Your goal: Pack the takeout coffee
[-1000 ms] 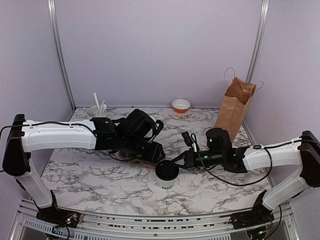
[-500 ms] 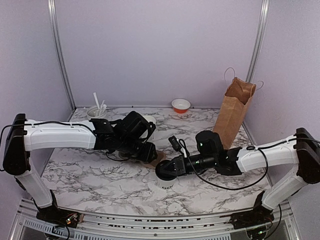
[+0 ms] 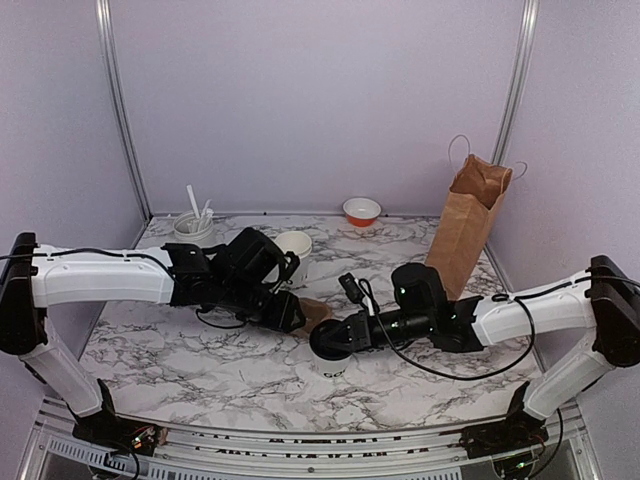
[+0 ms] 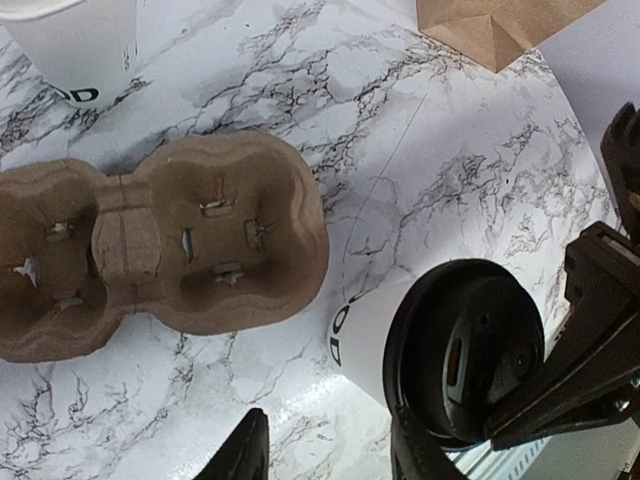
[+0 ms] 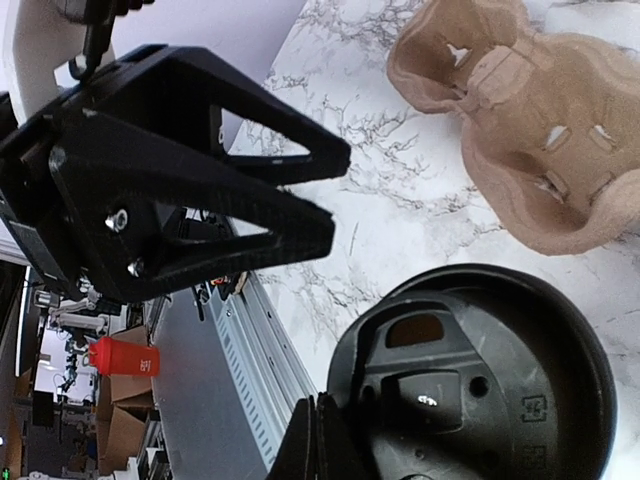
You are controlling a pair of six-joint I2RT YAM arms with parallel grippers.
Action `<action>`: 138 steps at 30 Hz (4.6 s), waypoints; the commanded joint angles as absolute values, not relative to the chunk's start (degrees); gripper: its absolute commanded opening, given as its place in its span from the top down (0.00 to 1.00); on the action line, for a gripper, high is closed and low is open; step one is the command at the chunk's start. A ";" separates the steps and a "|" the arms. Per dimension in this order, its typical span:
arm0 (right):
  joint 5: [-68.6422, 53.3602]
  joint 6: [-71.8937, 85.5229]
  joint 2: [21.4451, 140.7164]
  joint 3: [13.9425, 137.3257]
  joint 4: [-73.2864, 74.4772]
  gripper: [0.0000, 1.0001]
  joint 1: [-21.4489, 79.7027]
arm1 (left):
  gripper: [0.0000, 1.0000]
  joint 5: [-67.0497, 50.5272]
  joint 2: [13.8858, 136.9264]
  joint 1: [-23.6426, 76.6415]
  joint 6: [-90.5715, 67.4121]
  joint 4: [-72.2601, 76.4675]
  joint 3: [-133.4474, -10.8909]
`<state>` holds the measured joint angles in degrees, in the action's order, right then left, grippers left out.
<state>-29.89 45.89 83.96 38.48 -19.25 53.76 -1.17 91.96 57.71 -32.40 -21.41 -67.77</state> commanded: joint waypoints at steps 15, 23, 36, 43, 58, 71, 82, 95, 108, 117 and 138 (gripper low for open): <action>-24.28 43.94 76.29 40.11 -11.97 0.90 49.21 | 0.58 -13.58 89.01 59.24 -42.32 -7.64 -58.83; -26.87 44.42 80.85 38.84 -14.76 0.90 49.25 | 0.58 -13.54 90.34 59.61 -42.42 -7.38 -58.45; -25.28 44.91 81.28 38.56 -13.94 0.90 50.48 | 0.60 -14.46 90.91 60.27 -41.76 -7.65 -57.71; -24.21 45.30 82.41 38.30 -13.95 0.91 51.49 | 0.61 -14.27 92.23 60.62 -41.92 -7.66 -57.81; -22.03 46.21 83.67 37.68 -13.80 0.92 52.73 | 0.65 -13.64 93.16 60.71 -41.47 -8.88 -58.17; -21.71 46.65 83.85 36.74 -14.32 0.93 52.74 | 0.70 -14.19 93.71 60.99 -41.31 -9.19 -58.26; -21.71 46.61 84.20 36.35 -14.59 0.93 52.74 | 0.69 -11.37 95.96 60.18 -42.74 -11.47 -60.59; -21.80 47.11 84.79 35.16 -15.46 0.93 52.74 | 0.71 -8.66 94.91 58.19 -43.32 -14.14 -58.05; -21.88 47.18 84.73 35.45 -15.47 0.93 52.48 | 0.71 -9.37 94.06 57.48 -40.80 -15.52 -61.30; -21.89 47.08 85.00 35.82 -15.37 0.93 52.30 | 0.69 -10.98 92.42 57.91 -41.62 -15.62 -63.44; -22.15 47.64 85.23 34.98 -16.52 0.93 52.33 | 0.69 -12.30 97.74 59.40 -41.28 -14.91 -66.88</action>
